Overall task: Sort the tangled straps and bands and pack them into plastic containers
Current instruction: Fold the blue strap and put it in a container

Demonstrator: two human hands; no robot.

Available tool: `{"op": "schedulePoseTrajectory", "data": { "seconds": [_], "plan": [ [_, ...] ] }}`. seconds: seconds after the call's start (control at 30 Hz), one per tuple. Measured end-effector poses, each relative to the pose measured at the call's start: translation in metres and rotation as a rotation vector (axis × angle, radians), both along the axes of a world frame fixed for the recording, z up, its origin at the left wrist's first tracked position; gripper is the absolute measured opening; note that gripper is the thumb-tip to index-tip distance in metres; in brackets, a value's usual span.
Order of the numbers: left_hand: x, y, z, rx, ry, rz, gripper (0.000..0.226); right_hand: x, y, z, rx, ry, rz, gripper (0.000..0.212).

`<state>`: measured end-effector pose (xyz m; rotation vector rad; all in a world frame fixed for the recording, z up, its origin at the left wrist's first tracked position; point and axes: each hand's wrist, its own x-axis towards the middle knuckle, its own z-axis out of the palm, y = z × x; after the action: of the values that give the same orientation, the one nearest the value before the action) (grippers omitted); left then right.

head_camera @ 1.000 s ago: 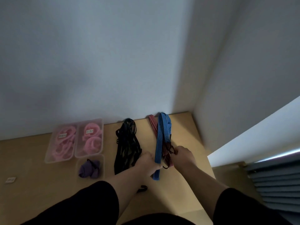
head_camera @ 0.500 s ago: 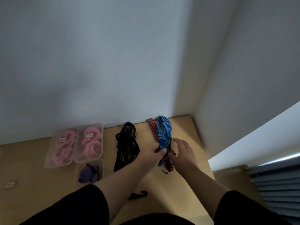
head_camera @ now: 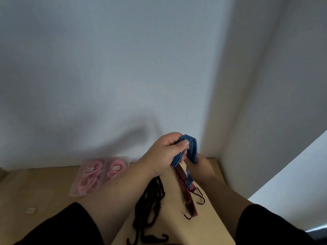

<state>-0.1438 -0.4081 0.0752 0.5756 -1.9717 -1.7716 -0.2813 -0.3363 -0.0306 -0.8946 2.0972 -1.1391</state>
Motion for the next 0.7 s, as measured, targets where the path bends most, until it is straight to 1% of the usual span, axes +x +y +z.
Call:
{"op": "schedulePoseTrajectory", "data": {
  "seconds": [0.07, 0.17, 0.3, 0.43, 0.5, 0.6, 0.63, 0.7],
  "plan": [
    [0.007, -0.007, -0.005, 0.006, -0.014, 0.084, 0.027, 0.000, -0.001, 0.007, -0.024, -0.109, -0.035, 0.024],
    [0.018, -0.014, -0.020, 0.014, -0.092, 0.161, 0.026, 0.001, -0.006, 0.023, -0.062, -0.198, -0.027, 0.027],
    [0.032, -0.014, -0.044, 0.104, -0.130, 0.218, 0.019, 0.005, -0.015, 0.057, -0.173, -0.232, -0.086, 0.025],
    [0.039, -0.010, -0.055, 0.171, -0.158, 0.246, 0.016, 0.010, -0.024, 0.091, -0.244, -0.120, -0.159, 0.025],
    [0.041, -0.008, -0.059, 0.213, -0.156, 0.252, 0.016, 0.012, -0.026, 0.108, -0.258, -0.020, -0.150, 0.024],
    [0.047, -0.007, -0.065, 0.235, -0.166, 0.257, 0.016, 0.014, -0.028, 0.121, -0.190, 0.195, -0.038, 0.021],
    [0.049, -0.007, -0.067, 0.243, -0.168, 0.262, 0.017, 0.016, -0.028, 0.123, -0.149, 0.240, -0.004, 0.021],
    [0.055, -0.007, -0.069, 0.225, -0.191, 0.251, 0.019, 0.018, -0.029, 0.123, -0.113, 0.254, -0.006, 0.022]
  ]
}}
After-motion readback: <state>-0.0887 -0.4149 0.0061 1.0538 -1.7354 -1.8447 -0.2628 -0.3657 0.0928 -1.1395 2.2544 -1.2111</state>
